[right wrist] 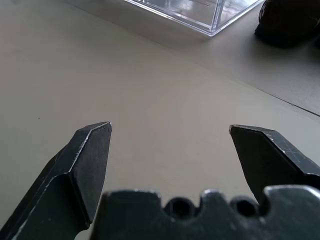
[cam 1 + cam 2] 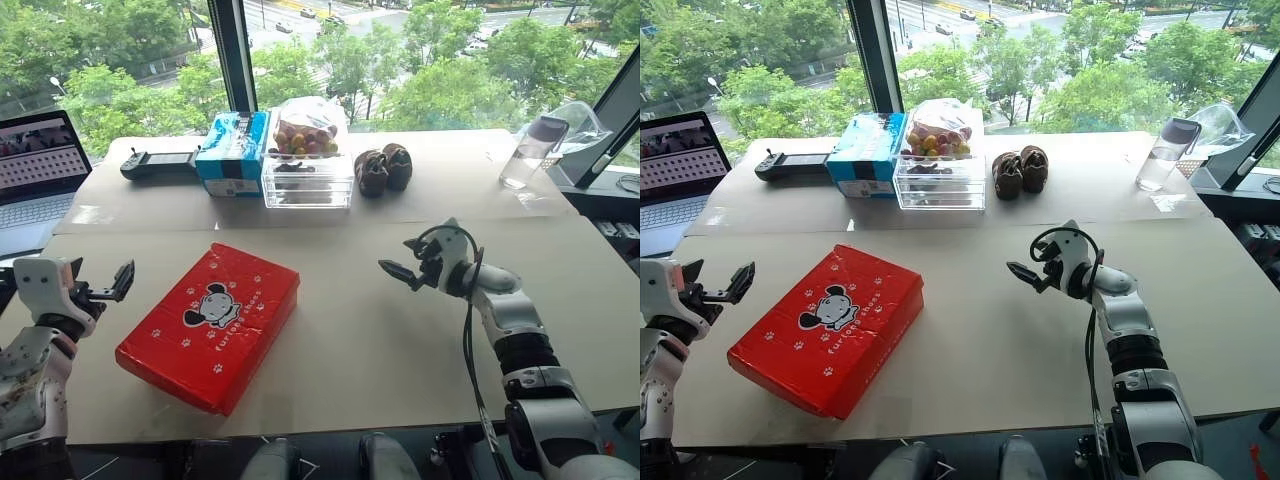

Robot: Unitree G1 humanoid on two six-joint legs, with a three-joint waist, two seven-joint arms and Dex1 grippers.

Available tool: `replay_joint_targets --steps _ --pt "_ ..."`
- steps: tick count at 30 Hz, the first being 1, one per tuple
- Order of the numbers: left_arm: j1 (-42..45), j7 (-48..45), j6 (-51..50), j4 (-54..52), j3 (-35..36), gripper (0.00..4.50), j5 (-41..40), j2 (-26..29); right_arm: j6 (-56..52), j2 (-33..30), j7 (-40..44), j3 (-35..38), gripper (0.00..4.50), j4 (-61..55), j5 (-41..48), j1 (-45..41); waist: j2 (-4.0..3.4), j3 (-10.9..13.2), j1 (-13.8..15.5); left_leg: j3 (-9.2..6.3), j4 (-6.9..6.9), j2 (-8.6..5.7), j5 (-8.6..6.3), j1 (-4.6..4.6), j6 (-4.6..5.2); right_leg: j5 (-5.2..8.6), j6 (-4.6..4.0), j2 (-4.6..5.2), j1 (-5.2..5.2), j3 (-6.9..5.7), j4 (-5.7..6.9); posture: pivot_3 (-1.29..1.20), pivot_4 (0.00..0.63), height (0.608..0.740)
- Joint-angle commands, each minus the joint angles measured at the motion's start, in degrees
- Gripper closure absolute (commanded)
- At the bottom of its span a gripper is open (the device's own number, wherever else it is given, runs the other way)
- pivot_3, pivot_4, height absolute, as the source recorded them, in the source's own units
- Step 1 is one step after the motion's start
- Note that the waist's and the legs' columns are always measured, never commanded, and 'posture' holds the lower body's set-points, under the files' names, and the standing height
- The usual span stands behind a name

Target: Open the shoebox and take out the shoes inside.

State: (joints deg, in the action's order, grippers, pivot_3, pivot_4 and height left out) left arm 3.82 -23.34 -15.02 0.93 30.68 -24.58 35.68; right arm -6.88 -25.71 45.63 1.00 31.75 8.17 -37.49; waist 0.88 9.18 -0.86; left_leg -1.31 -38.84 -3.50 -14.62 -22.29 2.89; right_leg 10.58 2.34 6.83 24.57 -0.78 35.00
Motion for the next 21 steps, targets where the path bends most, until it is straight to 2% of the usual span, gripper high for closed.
replay_joint_targets --steps 1,2,4,5,10,13,14,16,21 --pt "1.06 -1.42 2.01 0.80 1.85 0.00 -0.35 1.44 -2.85 -1.64 1.73 0.96 0.05 -5.90 2.16 1.27 0.00 0.00 0.01 0.00 0.00 0.00 0.00 0.00 0.00 0.00 0.00 0.00 0.00 0.00 0.00 0.00 0.150 0.740" --pt "1.47 -2.67 2.45 2.12 2.82 0.41 -1.09 2.09 -6.14 -2.78 3.84 0.65 0.00 -10.05 3.56 2.61 0.00 0.00 0.01 0.00 0.00 0.00 0.00 0.00 0.00 0.00 0.00 0.00 0.00 0.01 0.00 0.00 0.150 0.740" --pt "1.73 -5.16 3.37 3.83 3.32 0.72 -1.45 3.24 -12.76 -4.50 7.84 -0.43 0.54 -18.03 6.69 5.32 0.00 0.00 0.18 0.01 0.01 0.03 0.00 -0.03 0.00 0.00 0.00 -0.01 0.05 0.00 0.01 0.00 0.150 0.740" --pt "1.54 -6.12 4.10 4.22 2.52 1.05 -0.58 3.65 -15.51 -5.04 9.34 -1.18 0.70 -21.18 8.07 6.48 0.00 0.00 0.17 0.01 0.01 0.05 -0.02 -0.08 0.01 0.00 0.00 -0.02 0.09 -0.01 0.00 0.00 0.150 0.740" --pt "3.59 -8.60 6.11 6.60 -5.26 2.92 4.92 4.13 -26.41 -6.04 12.44 -5.82 2.48 -31.36 11.32 9.15 0.01 0.00 0.18 0.08 -0.02 0.08 -0.05 -0.04 0.05 0.00 -0.01 -0.02 0.05 0.03 -0.01 0.00 0.150 0.740" --pt "5.64 -13.21 6.15 6.22 -13.81 3.97 8.22 3.94 -29.36 -6.25 13.09 -10.17 3.42 -33.22 10.02 9.41 0.01 0.00 0.24 0.09 -0.04 0.09 -0.05 0.02 0.05 -0.02 -0.02 -0.06 -0.03 0.01 -0.01 0.00 0.150 0.740" --pt "6.48 -15.48 6.51 5.90 -16.52 4.45 8.63 3.70 -29.60 -5.86 13.00 -11.60 3.83 -33.51 9.53 9.39 0.02 0.00 0.34 0.09 -0.05 0.08 -0.05 0.03 0.05 -0.02 -0.02 -0.06 -0.05 0.00 -0.01 0.00 0.150 0.740" --pt "7.69 -18.68 7.18 5.82 -19.84 4.50 9.16 3.57 -29.37 -5.30 12.78 -13.35 4.46 -33.41 8.84 9.11 0.02 0.00 0.58 0.09 -0.05 0.07 -0.06 -0.02 0.06 -0.02 -0.02 -0.06 0.00 -0.02 -0.02 0.00 0.150 0.740" --pt "8.51 -27.16 2.13 2.36 -26.31 4.50 6.30 2.83 -27.93 -0.76 11.99 -14.71 4.46 -32.56 9.52 8.12 0.02 0.00 0.50 0.13 -0.04 0.04 -0.13 -0.12 0.08 -0.02 -0.01 -0.04 0.15 0.03 -0.03 0.00 0.150 0.740"
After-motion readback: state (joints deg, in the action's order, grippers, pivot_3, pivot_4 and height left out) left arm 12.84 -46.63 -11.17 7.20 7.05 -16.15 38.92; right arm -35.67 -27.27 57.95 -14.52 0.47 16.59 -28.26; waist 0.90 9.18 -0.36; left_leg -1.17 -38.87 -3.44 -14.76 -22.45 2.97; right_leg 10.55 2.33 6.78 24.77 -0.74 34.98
